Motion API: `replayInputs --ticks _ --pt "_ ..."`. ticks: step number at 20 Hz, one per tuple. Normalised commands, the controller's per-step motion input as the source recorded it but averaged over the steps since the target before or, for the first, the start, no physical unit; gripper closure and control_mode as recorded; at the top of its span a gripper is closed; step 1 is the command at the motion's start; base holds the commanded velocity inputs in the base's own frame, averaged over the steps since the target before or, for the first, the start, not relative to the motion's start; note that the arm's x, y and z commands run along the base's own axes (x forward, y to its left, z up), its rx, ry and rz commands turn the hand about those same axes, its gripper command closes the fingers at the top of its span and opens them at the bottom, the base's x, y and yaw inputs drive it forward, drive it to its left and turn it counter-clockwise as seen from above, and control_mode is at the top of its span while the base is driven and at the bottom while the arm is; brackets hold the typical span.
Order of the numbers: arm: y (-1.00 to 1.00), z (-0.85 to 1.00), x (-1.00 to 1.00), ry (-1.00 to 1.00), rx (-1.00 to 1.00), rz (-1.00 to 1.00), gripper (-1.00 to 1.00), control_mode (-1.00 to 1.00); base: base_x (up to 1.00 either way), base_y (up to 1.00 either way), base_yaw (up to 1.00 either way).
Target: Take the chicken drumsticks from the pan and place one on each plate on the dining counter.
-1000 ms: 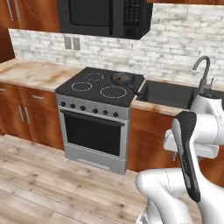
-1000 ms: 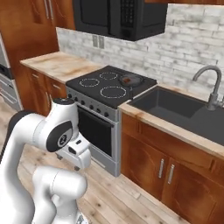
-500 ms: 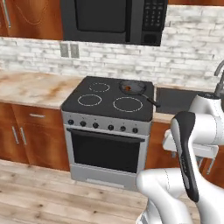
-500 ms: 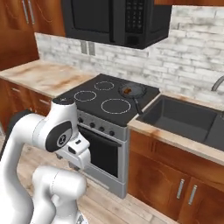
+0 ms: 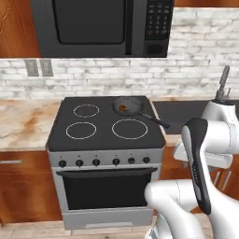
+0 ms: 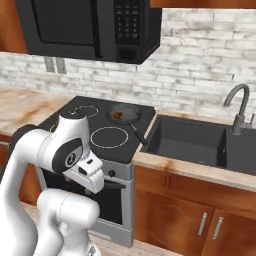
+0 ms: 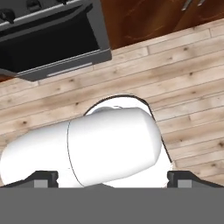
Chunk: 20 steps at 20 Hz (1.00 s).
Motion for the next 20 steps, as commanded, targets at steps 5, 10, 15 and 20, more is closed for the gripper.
replayInputs --ticks 5,10,15,20 --pt "0.0 0.0 0.0 0.0 0.0 0.0 -1.0 1.0 0.67 0.57 -0.11" --pt "0.0 0.0 0.0 0.0 0.0 0.0 -1.0 1.0 0.64 0.36 0.0" --pt "0.0 0.0 0.0 0.0 0.0 0.0 -1.0 1.0 0.64 0.03 0.0" --pt "0.0 0.0 0.0 0.0 0.0 0.0 -1.0 1.0 0.53 0.0 0.0"
